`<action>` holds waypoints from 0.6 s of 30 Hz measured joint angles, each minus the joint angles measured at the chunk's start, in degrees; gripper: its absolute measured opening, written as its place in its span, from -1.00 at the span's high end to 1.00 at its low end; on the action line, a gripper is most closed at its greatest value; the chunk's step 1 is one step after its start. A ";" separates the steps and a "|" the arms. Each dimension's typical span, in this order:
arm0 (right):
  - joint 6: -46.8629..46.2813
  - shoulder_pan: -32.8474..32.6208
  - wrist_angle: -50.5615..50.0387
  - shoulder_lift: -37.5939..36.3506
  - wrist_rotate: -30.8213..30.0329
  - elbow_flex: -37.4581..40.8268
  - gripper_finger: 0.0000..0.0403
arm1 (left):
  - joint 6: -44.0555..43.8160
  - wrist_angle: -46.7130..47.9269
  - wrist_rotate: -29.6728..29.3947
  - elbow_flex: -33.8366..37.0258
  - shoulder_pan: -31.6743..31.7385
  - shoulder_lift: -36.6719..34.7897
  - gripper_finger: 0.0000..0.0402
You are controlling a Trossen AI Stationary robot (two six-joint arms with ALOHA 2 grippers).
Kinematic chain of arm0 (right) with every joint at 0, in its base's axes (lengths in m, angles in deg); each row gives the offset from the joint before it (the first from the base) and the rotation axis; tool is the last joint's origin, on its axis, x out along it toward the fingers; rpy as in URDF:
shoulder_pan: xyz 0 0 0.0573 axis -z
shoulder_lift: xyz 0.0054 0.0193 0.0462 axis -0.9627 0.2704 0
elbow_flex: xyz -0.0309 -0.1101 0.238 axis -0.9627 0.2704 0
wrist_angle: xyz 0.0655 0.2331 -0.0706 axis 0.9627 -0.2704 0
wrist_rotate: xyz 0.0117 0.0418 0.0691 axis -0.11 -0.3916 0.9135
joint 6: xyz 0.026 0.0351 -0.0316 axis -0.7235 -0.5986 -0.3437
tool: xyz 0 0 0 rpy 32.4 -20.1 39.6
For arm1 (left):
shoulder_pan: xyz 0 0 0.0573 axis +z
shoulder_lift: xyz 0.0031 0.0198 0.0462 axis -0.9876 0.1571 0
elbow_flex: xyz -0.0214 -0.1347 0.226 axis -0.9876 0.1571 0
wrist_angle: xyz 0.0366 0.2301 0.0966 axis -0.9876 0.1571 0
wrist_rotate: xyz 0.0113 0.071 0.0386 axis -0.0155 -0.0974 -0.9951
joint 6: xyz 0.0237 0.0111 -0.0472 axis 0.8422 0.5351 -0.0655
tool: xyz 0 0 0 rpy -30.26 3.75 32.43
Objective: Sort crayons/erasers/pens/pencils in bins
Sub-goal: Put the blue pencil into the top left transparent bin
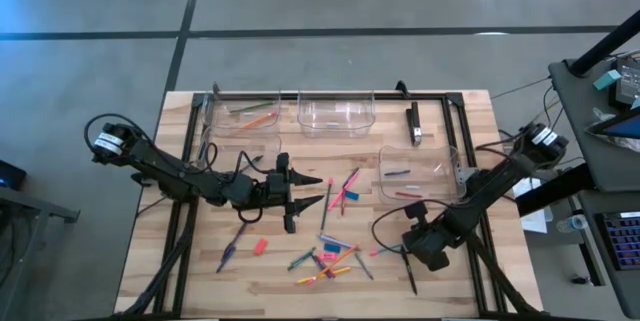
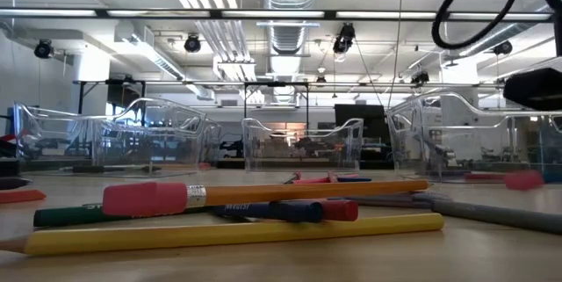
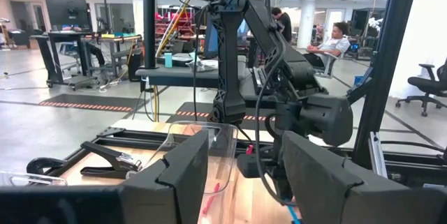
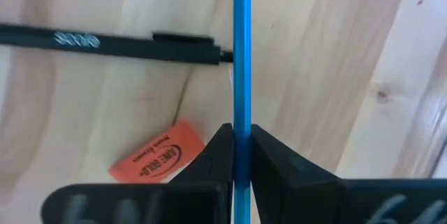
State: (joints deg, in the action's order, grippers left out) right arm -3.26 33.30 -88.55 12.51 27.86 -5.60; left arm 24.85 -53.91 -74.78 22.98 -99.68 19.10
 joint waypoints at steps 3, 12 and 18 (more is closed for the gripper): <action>-0.14 0.01 -0.30 -2.16 -0.01 -0.33 0.89 | 0.00 0.17 0.00 0.00 0.00 0.00 0.16; 2.47 0.00 3.17 -14.69 -7.17 -0.22 0.89 | 0.09 0.55 0.09 -0.17 0.00 1.94 0.16; 12.13 0.15 20.61 -23.67 -18.80 2.93 0.89 | 3.31 -1.91 0.83 -2.97 0.36 8.71 0.16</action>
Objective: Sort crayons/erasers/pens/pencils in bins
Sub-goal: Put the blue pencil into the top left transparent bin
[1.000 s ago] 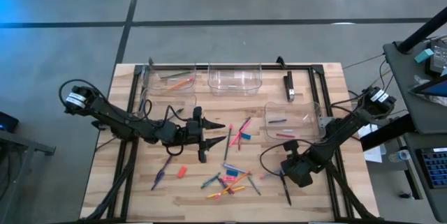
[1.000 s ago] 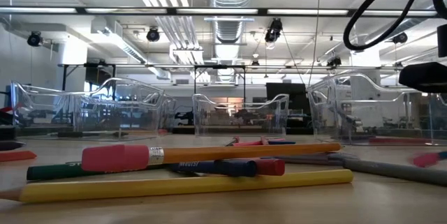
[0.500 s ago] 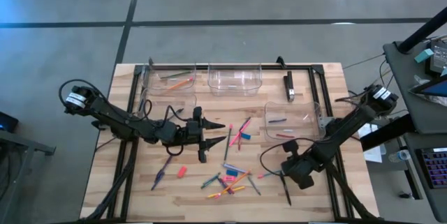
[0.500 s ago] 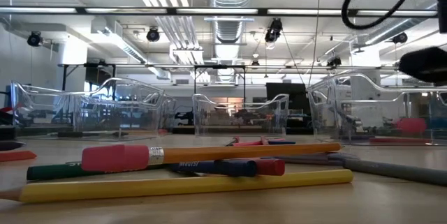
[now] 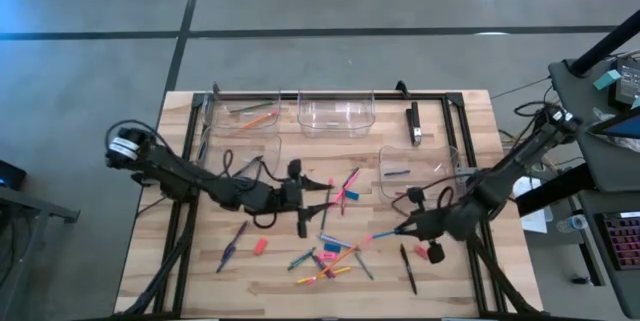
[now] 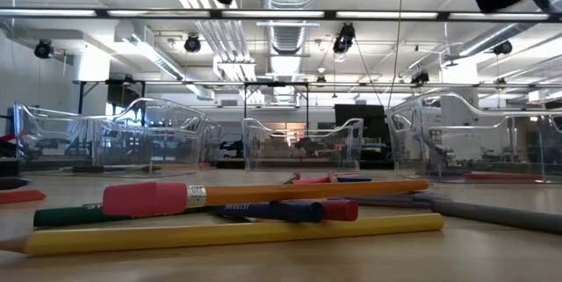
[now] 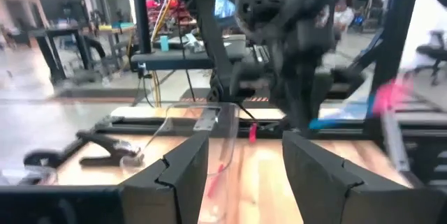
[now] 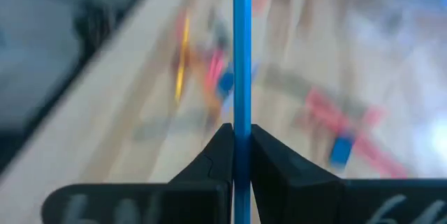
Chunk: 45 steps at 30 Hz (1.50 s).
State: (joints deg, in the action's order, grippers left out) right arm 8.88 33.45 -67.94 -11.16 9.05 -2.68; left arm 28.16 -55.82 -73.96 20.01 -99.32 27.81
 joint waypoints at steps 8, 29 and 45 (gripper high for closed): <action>11.10 0.66 19.28 -4.02 -11.51 5.67 0.89 | 4.21 -2.27 0.06 -10.14 0.35 9.73 -0.07; 9.07 3.41 20.62 -4.27 -12.80 8.24 0.89 | 4.27 -2.29 1.04 -28.82 0.47 24.05 -0.09; 7.40 3.41 20.20 -3.09 -16.05 8.24 0.48 | 4.28 -2.11 0.59 -28.92 0.59 24.07 0.93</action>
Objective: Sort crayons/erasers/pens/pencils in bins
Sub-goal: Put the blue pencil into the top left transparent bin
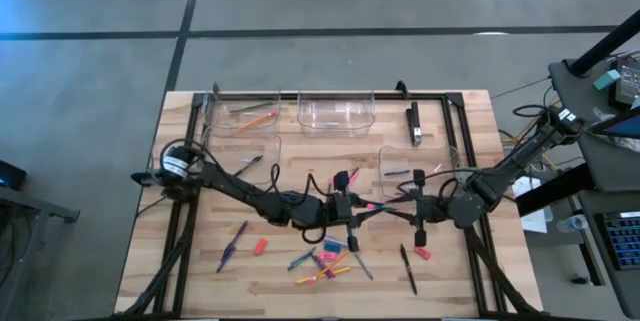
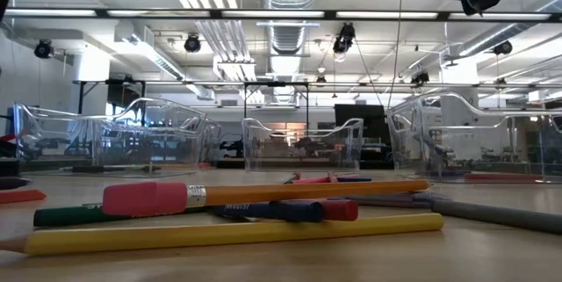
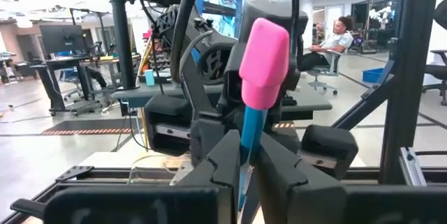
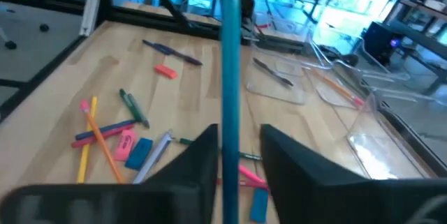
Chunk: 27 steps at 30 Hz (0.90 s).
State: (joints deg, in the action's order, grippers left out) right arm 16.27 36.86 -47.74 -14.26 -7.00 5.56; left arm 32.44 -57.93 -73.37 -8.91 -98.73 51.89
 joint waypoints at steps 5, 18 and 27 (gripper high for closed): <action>-2.11 0.00 -0.10 1.36 -3.81 0.00 0.03 | 2.83 8.32 -5.56 0.09 0.08 -2.92 0.95; -2.75 0.05 0.02 1.47 -4.39 0.01 -0.49 | 17.08 50.84 -54.49 1.57 4.07 -19.16 0.96; -2.70 0.37 -0.01 1.49 -4.38 0.02 -0.45 | 11.88 82.39 -46.87 6.97 22.26 -22.41 0.96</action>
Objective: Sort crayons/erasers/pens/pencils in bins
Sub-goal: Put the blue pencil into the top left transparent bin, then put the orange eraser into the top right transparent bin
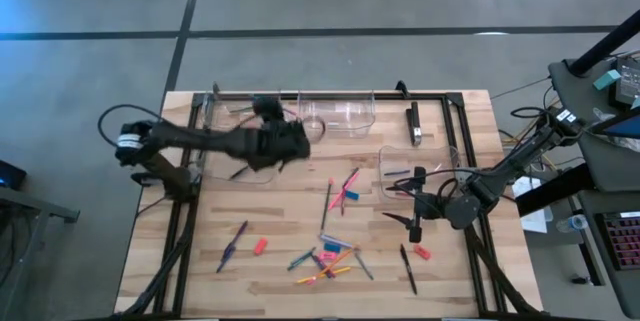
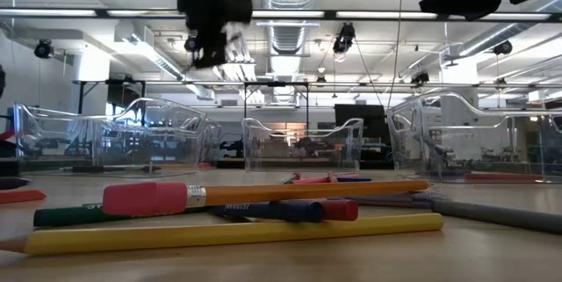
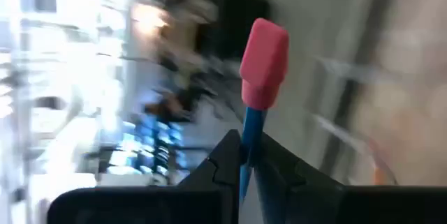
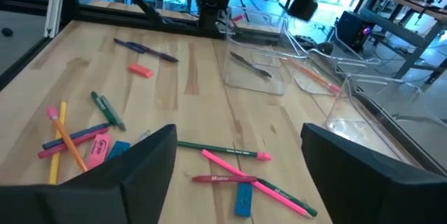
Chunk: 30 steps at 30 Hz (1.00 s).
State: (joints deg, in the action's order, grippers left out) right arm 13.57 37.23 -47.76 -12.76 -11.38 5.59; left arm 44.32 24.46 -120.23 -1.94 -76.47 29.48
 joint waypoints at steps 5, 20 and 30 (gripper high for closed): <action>-0.09 0.00 -0.23 0.00 0.02 0.00 -0.44 | -0.41 3.03 23.10 1.84 12.90 -0.01 0.96; -0.96 0.00 -0.45 0.02 -0.13 0.90 -0.45 | -2.99 14.35 30.02 2.09 27.83 -0.04 0.53; 1.03 0.00 -0.42 0.02 -0.33 0.90 -0.45 | -14.54 12.99 40.00 -2.70 24.84 -13.83 -0.10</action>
State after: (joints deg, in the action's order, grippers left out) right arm 14.60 37.23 -48.18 -12.74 -11.71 6.48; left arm 29.78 37.45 -80.24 -4.64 -51.63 15.65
